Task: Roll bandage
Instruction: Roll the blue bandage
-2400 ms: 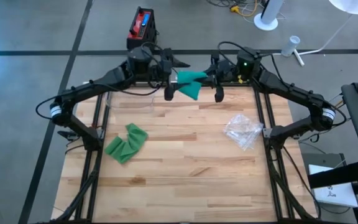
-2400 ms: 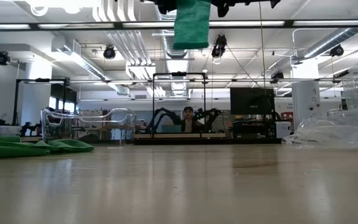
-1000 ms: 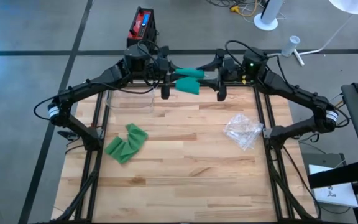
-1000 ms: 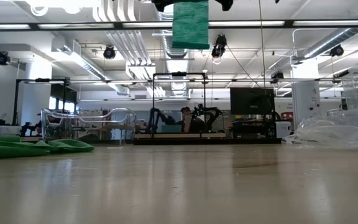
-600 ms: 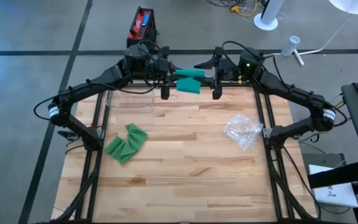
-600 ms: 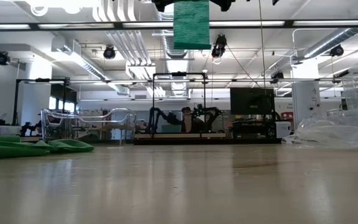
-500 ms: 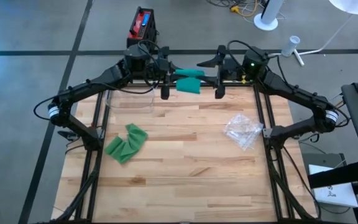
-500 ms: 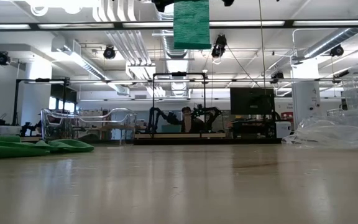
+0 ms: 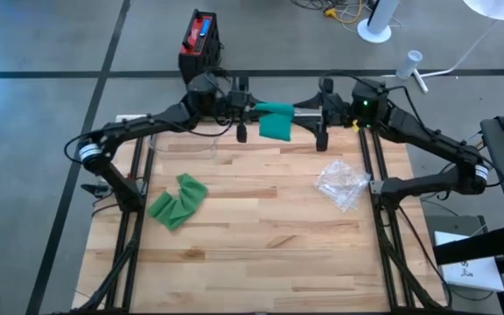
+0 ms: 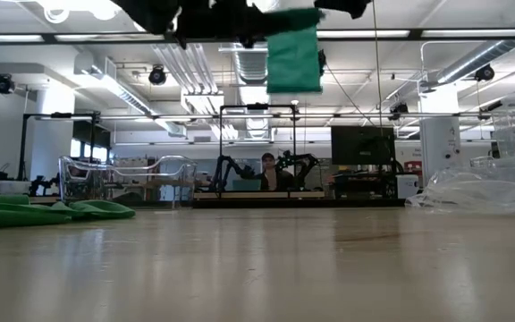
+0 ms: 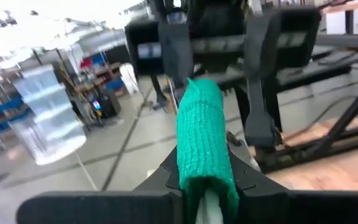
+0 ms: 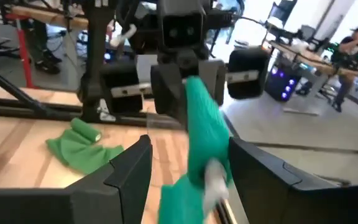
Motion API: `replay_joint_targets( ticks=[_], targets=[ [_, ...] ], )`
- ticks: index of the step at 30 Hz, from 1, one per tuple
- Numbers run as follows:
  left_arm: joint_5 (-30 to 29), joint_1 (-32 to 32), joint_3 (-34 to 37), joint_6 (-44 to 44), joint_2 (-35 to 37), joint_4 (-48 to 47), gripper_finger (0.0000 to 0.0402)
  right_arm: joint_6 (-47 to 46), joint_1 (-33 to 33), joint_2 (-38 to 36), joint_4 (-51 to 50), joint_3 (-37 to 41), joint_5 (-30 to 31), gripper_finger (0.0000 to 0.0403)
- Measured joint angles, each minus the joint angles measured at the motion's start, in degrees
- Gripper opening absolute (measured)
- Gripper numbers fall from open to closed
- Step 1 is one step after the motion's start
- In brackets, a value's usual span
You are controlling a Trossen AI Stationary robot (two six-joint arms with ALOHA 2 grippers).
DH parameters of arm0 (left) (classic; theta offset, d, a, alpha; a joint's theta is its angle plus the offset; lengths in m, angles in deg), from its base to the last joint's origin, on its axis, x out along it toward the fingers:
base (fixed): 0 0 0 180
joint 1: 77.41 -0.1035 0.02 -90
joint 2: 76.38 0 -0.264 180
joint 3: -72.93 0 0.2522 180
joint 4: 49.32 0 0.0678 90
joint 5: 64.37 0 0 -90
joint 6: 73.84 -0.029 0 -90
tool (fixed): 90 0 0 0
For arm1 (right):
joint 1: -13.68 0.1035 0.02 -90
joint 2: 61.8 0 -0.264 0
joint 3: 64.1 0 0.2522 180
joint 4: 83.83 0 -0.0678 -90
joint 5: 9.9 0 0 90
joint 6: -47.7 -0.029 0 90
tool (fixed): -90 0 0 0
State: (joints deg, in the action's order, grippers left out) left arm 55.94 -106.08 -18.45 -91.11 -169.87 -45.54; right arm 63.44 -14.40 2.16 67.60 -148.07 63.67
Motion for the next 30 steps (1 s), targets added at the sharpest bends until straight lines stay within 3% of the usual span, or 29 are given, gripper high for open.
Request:
replay_joint_targets(
  ticks=[10, 18, 30],
  targets=[
    [0.19, -0.02, -1.80, -0.66, -5.50, 2.08, 0.0026, -7.90, 1.21, -6.86, 9.48, 14.46, 3.05, 0.0199],
    [0.44, -0.24, -2.34, 3.52, -7.63, 13.33, 0.0028, -13.70, 1.34, -9.62, 11.18, 22.12, 7.63, 0.0199],
    [0.70, -0.32, -2.92, 5.60, -10.57, 13.93, 0.0025, -22.60, 3.34, -8.57, 11.64, 25.63, 9.07, 0.0199]
  ],
)
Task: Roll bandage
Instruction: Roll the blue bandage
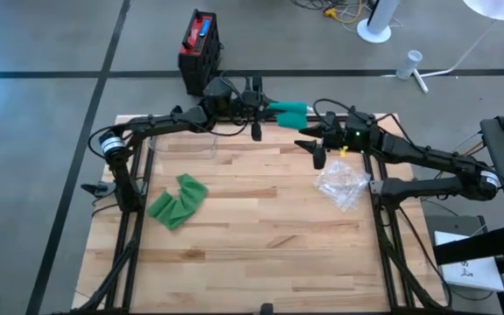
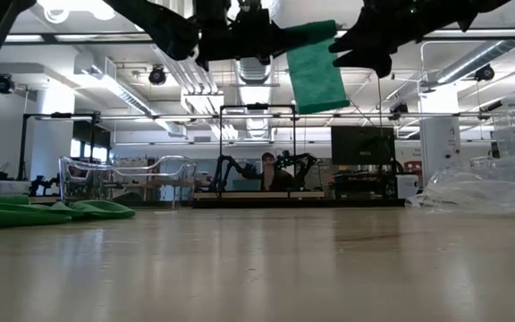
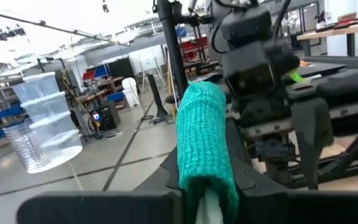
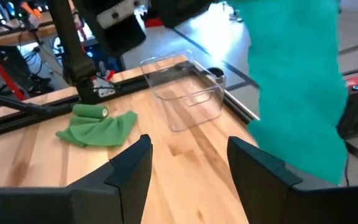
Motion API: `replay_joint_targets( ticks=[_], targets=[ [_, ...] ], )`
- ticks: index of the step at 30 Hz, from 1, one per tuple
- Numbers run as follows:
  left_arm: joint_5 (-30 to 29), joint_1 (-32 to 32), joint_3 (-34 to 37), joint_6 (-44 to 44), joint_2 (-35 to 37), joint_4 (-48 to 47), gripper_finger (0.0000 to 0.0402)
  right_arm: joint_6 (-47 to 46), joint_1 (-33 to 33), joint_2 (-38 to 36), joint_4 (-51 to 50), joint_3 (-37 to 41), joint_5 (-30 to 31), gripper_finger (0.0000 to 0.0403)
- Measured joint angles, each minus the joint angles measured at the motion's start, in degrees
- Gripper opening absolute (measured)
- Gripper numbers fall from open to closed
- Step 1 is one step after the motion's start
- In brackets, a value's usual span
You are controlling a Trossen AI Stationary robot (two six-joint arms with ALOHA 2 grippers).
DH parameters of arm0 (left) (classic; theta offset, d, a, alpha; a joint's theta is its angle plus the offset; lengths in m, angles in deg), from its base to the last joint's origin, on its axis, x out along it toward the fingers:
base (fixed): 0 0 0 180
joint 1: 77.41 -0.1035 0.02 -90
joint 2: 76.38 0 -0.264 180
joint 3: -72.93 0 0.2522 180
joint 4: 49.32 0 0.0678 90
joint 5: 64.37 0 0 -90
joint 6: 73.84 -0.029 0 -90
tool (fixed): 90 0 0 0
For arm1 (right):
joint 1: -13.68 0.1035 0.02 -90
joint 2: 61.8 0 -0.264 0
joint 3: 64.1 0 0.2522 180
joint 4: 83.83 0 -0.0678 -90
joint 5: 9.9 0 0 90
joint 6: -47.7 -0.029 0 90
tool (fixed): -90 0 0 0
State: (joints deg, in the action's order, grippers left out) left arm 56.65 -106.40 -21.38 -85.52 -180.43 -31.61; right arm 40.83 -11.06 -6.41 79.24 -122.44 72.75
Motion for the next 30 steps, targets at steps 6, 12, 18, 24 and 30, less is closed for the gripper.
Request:
replay_joint_targets(
  ticks=[6, 12, 18, 24, 30],
  targets=[
    [0.02, 0.01, 0.32, 4.86, 0.04, 0.02, 0.0027, 2.00, 0.38, -0.25, 0.99, 0.00, 0.04, 0.0199],
    [0.05, 0.19, 1.20, 7.80, 0.71, -0.03, 0.0025, 5.01, 1.39, -0.31, 0.13, 0.00, -0.43, 0.0199],
    [0.04, 0.58, 4.68, 12.01, 3.97, -0.40, 0.0025, 10.21, 1.74, -2.11, 3.12, -0.02, -0.11, 0.0199],
    [-0.90, 1.27, 7.86, 13.55, 7.66, 0.06, 0.0028, 15.78, 1.52, -2.71, 5.12, -0.02, -0.04, 0.0199],
    [-0.08, 2.75, 9.71, 10.29, 9.85, 0.06, 0.0027, 18.83, 0.12, -1.12, 11.81, -0.25, 1.52, 0.0199]
  ],
)
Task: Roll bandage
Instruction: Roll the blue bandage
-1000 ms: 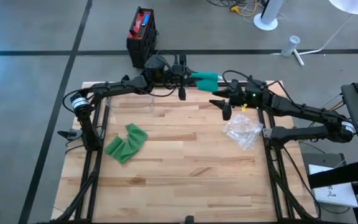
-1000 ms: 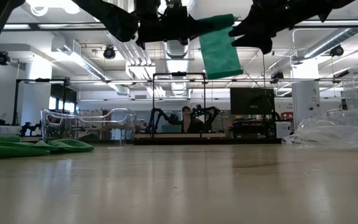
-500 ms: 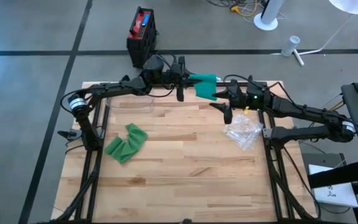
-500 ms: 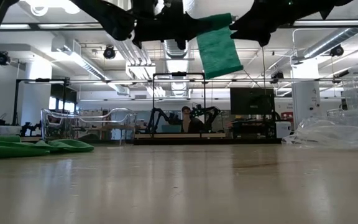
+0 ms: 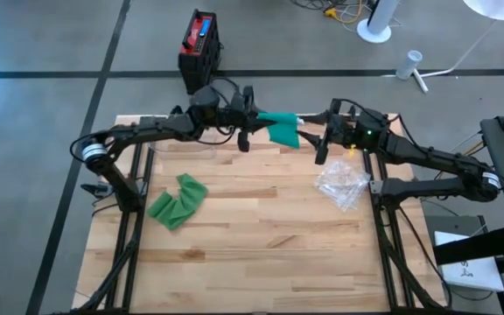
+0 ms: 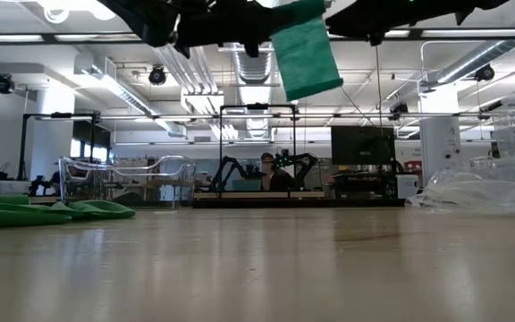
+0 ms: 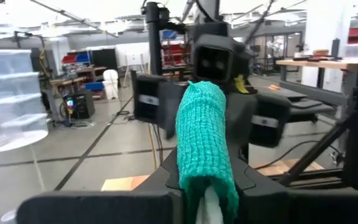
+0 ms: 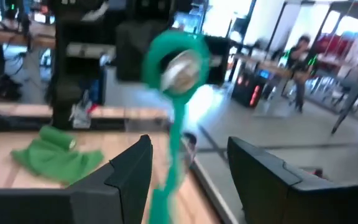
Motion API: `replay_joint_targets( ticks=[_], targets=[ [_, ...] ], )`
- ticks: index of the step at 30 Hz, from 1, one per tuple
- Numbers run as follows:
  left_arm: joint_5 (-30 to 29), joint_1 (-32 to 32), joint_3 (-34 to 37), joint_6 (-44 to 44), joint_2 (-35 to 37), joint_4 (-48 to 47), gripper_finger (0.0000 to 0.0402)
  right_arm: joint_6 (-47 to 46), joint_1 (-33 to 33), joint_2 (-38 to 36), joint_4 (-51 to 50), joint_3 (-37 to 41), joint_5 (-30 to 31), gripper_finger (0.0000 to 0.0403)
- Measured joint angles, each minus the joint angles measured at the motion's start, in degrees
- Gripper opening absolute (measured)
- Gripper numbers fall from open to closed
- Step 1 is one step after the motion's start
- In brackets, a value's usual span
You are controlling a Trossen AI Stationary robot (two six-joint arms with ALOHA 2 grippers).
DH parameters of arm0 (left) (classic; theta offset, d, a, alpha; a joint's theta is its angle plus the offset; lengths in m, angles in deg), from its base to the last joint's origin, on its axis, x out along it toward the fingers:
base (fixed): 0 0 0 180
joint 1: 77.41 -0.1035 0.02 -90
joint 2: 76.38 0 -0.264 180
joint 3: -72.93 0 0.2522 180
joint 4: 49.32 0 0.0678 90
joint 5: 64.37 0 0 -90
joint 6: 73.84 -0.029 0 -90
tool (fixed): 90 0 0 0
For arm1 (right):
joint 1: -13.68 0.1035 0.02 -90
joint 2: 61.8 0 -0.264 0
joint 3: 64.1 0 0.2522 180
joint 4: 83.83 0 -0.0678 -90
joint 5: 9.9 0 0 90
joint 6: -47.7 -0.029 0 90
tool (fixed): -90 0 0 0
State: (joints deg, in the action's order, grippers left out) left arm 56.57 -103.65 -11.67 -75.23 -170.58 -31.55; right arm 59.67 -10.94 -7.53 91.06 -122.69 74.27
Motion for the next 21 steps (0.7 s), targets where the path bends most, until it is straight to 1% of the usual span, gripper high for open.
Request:
replay_joint_targets(
  ticks=[3, 4, 8, 9, 11, 13, 16, 17, 18, 21],
  targets=[
    [0.14, 0.51, 0.38, -0.43, 0.63, 0.02, 0.0028, 1.08, -0.96, 2.29, 0.18, -1.31, -0.78, 0.0198],
    [0.11, 0.60, 0.38, -0.71, 0.71, 0.03, 0.0028, 1.13, -1.21, 3.53, 0.00, -1.92, -2.33, 0.0196],
    [0.13, 0.77, 0.40, -1.30, 1.30, -0.04, 0.0026, 0.91, -1.27, 8.89, -0.85, -5.73, -12.80, 0.0172],
    [0.11, 0.75, 0.40, -1.31, 1.37, -0.03, 0.0026, 1.08, -1.23, 10.20, -1.83, -7.08, -13.96, 0.0164],
    [0.07, 0.72, 0.55, -1.28, 1.51, -0.14, 0.0029, 2.91, -1.28, 12.35, -5.11, -9.59, -13.45, 0.0142],
    [0.01, 0.70, 0.71, -1.12, 1.75, -0.47, 0.0029, 4.34, -1.38, 14.31, -8.45, -12.04, -11.15, 0.0110],
    [0.04, 0.69, 0.93, -0.85, 2.81, -0.41, 0.0025, 6.39, -1.28, 15.39, -10.53, -13.53, -6.79, 0.0036],
    [0.08, 0.52, 0.93, -0.32, 3.31, -0.62, 0.0025, 7.08, -1.28, 15.39, -10.72, -13.61, -5.63, 0.0018],
    [0.10, 0.40, 0.90, 0.15, 3.72, -1.07, 0.0025, 7.50, -1.28, 15.37, -10.86, -13.60, -4.65, 0.0011],
    [0.08, 0.02, 0.93, 0.54, 5.03, -2.27, 0.0028, 6.96, -1.37, 14.76, -11.39, -12.64, -2.96, 0.0007]
  ],
)
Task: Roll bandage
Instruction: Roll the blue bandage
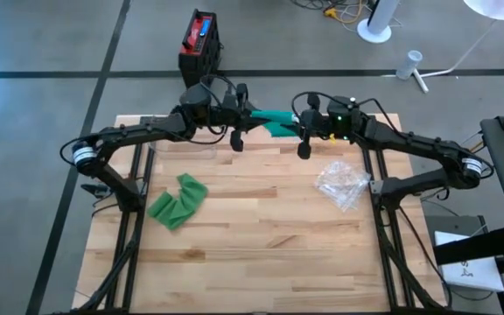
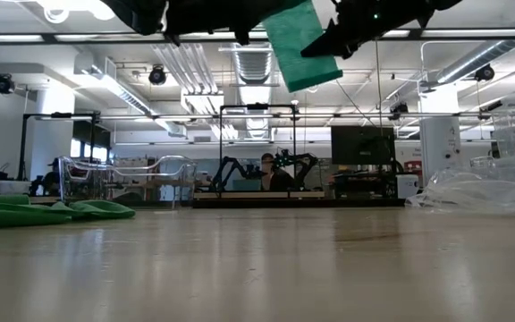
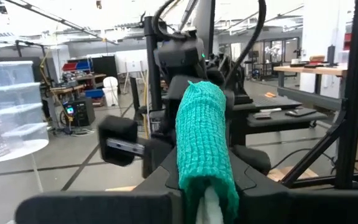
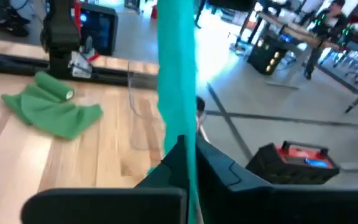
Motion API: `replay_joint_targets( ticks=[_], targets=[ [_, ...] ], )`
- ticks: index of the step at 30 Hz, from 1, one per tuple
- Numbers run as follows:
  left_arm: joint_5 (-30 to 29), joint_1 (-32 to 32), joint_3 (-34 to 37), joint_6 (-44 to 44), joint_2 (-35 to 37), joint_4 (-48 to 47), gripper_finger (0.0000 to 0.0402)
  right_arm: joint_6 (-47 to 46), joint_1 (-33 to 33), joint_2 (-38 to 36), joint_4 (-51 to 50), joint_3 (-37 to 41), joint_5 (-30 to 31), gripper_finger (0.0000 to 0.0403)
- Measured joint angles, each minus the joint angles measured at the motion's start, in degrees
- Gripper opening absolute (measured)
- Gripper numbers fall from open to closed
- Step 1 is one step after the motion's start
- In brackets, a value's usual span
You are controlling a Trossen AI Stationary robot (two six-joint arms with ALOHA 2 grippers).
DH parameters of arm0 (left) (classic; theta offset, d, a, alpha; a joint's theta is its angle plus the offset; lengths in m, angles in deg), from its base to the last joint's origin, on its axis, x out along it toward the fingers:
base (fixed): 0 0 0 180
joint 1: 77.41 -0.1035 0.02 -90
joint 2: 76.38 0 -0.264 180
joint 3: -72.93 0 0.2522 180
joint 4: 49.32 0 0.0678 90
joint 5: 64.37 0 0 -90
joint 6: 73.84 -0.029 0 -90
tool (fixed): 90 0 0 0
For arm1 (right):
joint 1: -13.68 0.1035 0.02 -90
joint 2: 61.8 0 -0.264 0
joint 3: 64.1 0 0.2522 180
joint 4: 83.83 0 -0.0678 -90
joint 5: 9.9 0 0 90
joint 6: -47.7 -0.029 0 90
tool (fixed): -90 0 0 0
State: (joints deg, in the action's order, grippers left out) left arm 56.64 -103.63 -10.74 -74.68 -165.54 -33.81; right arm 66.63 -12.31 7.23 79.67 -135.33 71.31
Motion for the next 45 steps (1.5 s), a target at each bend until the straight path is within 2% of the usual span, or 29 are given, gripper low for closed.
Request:
replay_joint_targets(
  ticks=[5, 9, 13, 16, 19, 24, 27, 31, 35, 39, 42, 45],
  targets=[
    [0.01, -1.28, 0.15, 0.62, 2.23, -0.67, 0.0026, -1.48, 0.12, -0.66, 0.27, 2.21, -0.22, 0.0002],
    [-0.95, -2.58, 0.28, 6.90, 2.18, 2.49, 0.0030, -3.76, 0.16, 0.33, 0.24, 3.79, -0.20, 0.0001],
    [-8.12, -3.76, 0.27, 12.05, 2.17, 3.19, 0.0027, -4.19, 0.23, 0.41, 0.47, 5.01, -0.17, 0.0000],
    [-9.05, -5.66, 0.31, 14.45, 2.09, 4.22, 0.0026, -4.39, 0.19, 0.46, 0.87, 5.37, 0.02, 0.0000],
    [-9.30, -6.05, 0.31, 12.99, 2.09, 3.10, 0.0029, -4.38, 0.20, 0.16, 3.49, 5.37, -0.02, 0.0000],
    [-7.49, -5.09, 0.29, 3.37, 2.12, 1.80, 0.0026, -3.96, 0.18, -0.14, 4.83, 3.55, -0.14, 0.0005],
    [-5.61, -4.52, 0.25, -1.59, 2.14, 1.71, 0.0028, -3.45, 0.09, -0.18, 4.62, 2.01, -0.13, 0.0030],
    [-4.73, -4.19, 0.19, -5.22, 2.76, 1.50, 0.0027, -3.41, 0.09, -0.20, 3.42, -0.56, -0.15, 0.0085],
    [-4.71, -4.21, 0.18, -8.01, 3.99, -0.87, 0.0027, -1.04, 0.09, -1.00, -3.85, -4.63, -0.11, 0.0143],
    [-4.88, -4.21, 0.17, -14.63, 6.10, -5.80, 0.0032, 4.68, 0.09, -1.54, -9.98, -10.50, -0.15, 0.0197],
    [-4.99, -4.21, 0.17, -18.07, 6.96, -8.55, 0.0028, 8.72, 0.12, -1.47, -9.20, -13.64, -0.13, 0.0234],
    [-5.10, -4.19, 0.17, -18.19, 7.46, -10.36, 0.0026, 12.37, 0.12, -1.47, -2.95, -14.93, -0.19, 0.0258]
  ],
)
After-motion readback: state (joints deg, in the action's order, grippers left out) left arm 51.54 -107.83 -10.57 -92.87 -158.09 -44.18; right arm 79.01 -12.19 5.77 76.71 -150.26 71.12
